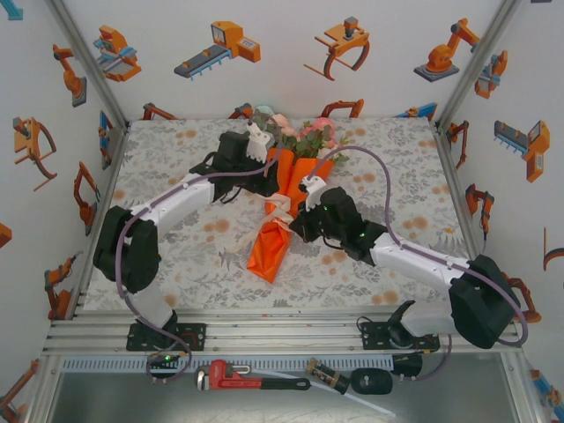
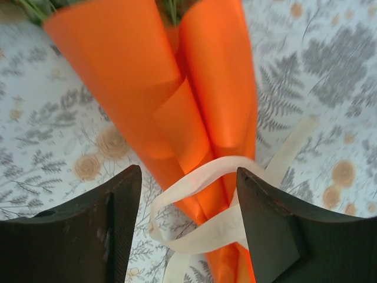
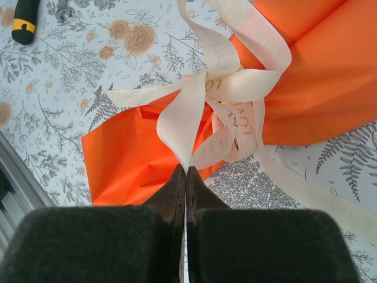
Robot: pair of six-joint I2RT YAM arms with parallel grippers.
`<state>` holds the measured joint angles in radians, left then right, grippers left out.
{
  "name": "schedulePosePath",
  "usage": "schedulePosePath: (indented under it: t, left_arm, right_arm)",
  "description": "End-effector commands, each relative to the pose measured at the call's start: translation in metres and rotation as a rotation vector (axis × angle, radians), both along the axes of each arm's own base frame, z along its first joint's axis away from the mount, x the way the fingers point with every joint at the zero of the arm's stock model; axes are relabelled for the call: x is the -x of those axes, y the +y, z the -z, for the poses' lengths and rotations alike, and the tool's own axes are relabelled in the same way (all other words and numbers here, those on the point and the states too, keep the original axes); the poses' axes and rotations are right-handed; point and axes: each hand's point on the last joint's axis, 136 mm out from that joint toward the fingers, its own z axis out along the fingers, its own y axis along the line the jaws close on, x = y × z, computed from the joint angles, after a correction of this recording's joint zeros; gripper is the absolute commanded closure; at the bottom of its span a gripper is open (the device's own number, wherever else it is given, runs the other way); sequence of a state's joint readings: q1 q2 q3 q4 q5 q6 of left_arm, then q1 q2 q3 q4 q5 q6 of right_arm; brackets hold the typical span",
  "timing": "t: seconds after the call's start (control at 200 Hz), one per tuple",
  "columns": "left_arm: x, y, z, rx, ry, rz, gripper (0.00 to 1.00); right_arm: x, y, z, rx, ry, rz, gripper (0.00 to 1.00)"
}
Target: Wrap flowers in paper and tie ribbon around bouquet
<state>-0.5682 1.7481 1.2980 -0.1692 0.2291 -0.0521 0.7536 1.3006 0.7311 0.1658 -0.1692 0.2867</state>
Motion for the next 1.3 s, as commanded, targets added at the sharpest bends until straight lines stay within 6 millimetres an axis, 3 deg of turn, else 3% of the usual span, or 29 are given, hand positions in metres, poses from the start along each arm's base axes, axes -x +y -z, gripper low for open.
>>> schedulePosePath:
  t: [0.0,0.11,0.265,0.365,0.511,0.611,0.676,0.776,0.946,1.036,1.106,1.191,1.292]
  left_arm:
    - [0.011,0.017,0.025,-0.106,0.095,-0.009,0.37]
    - [0.004,0.037,0.043,-0.178,0.115,-0.11,0.42]
    - [0.002,0.041,0.04,-0.112,0.115,-0.152,0.85]
    - [-0.002,0.05,0.028,-0.07,0.087,-0.211,1.0]
    - [-0.003,0.068,-0.005,0.03,-0.006,-0.291,1.0]
    - [0.007,0.074,-0.03,0.118,-0.102,-0.293,1.0]
    - [0.015,0.082,-0.036,0.143,-0.147,-0.314,0.99]
    - [0.023,0.11,-0.023,0.087,-0.179,-0.418,0.93]
    - [0.034,0.153,0.023,-0.025,-0.196,-0.578,0.89]
    - [0.036,0.171,0.038,-0.075,-0.182,-0.665,0.78]
    - [0.035,0.174,0.035,-0.085,-0.18,-0.674,0.66]
    - [0.035,0.169,0.015,-0.039,-0.217,-0.647,0.51]
    - [0.041,0.158,-0.021,0.045,-0.296,-0.571,0.42]
  right_arm:
    - [0.003,-0.001,-0.002,-0.004,0.002,-0.018,1.0]
    - [0.001,0.002,-0.002,-0.012,0.01,-0.023,1.0]
    - [0.001,0.003,0.001,-0.009,0.018,-0.026,1.0]
    - [0.001,0.001,0.001,-0.006,0.018,-0.02,1.0]
    - [0.002,0.0,0.001,-0.005,0.016,-0.024,1.0]
    - [0.005,0.004,-0.001,-0.019,0.014,-0.049,1.0]
    - [0.007,0.009,-0.004,-0.036,0.017,-0.081,1.0]
    - [0.013,0.021,-0.01,-0.073,0.029,-0.144,1.0]
    - [0.019,0.043,-0.013,-0.116,0.079,-0.256,1.0]
    - [0.007,0.045,-0.011,-0.089,0.089,-0.214,1.0]
    - [-0.004,0.04,-0.008,-0.047,0.082,-0.158,1.0]
    - [-0.009,0.04,-0.01,-0.019,0.059,-0.149,1.0]
    - [-0.011,0.042,-0.016,-0.019,0.039,-0.161,1.0]
